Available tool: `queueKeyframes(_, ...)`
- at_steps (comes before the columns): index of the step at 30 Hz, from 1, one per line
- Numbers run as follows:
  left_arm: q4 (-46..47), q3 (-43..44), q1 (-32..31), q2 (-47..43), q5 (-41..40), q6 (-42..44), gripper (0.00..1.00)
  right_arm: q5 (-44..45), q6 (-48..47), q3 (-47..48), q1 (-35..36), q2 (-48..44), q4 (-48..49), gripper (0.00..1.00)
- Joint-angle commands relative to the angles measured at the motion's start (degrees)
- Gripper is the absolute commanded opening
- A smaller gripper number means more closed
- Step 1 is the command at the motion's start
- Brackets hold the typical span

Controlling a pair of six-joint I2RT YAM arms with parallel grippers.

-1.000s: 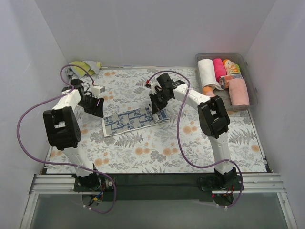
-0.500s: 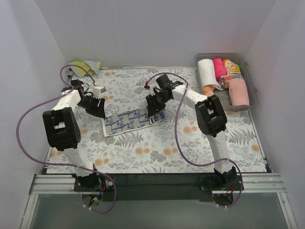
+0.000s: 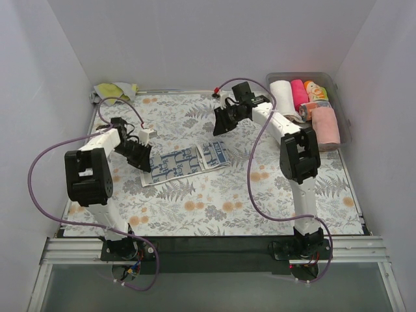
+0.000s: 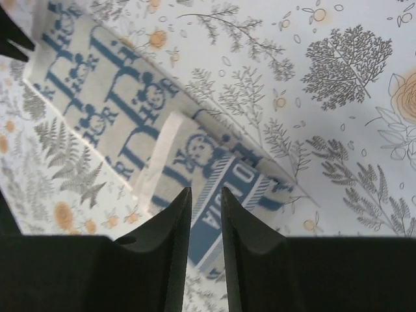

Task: Roll the towels
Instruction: Fold the towel

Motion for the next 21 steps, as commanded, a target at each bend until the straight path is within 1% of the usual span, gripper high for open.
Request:
queueKeyframes(1,1.77,-0.74,-0.99,0.18,-1.3,-0.92,0.17,3.4,-3.03,2.34,1.38,5.59,0.0,0.26)
queueKeyframes(5,2.91,-0.39,-1.25,3.86,-4.64,-1.36,0.12,4.81,-3.64,0.42,1.37,7.17,0.45,0.24)
queueKeyframes(8,4.05,1.53,-1.17,6.85,-5.7,-1.36,0.11,5.34,-4.61,-4.24,1.37,5.95,0.36,0.2)
queueKeyframes(9,4.84,2.5,-1.17,7.47,-6.48,-2.93,0.1,5.08,-4.79,-5.99,1.29,4.55,0.45,0.2)
queueKeyframes(10,5.19,3.64,-1.17,8.52,-6.67,-3.21,0.1,4.81,-4.88,-9.31,1.37,3.76,0.36,0.18)
queueKeyframes(12,5.81,8.91,-1.25,11.86,-7.02,-3.21,0.1,3.85,-4.88,-13.54,1.55,0.78,0.45,0.18)
queueKeyframes(13,5.81,13.62,-1.17,14.57,-7.02,-2.69,0.1,3.5,-4.79,-17.83,1.81,-0.2,0.45,0.17)
queueKeyframes(15,6.77,18.65,-1.17,17.92,-6.58,-2.33,0.1,1.84,-4.26,-21.81,2.43,-3.79,0.53,0.16)
queueKeyframes(16,7.13,22.07,-1.17,19.59,-6.32,-2.24,0.13,0.78,-3.13,-25.92,3.39,-4.94,0.62,0.16)
queueKeyframes(17,7.22,28.89,-1.17,23.7,-6.23,-2.24,0.16,-0.45,-2.68,-27.7,4.01,-7.56,0.62,0.16)
queueKeyframes(18,7.13,33.31,-1.17,25.56,-6.32,-2.5,0.19,-4.2,-2.16,-29.72,4.88,-8.9,0.45,0.19)
queueKeyframes(20,5.73,40.97,-1.17,29.35,-4.92,-2.77,0.28,-8.18,-1.19,-33.75,7.26,-11.88,0.45,0.23)
queueKeyframes(21,3.11,48.05,-1.25,31.62,-3.69,-2.68,0.3,-10.98,-0.66,-34.39,7.79,-14.42,0.45,0.26)
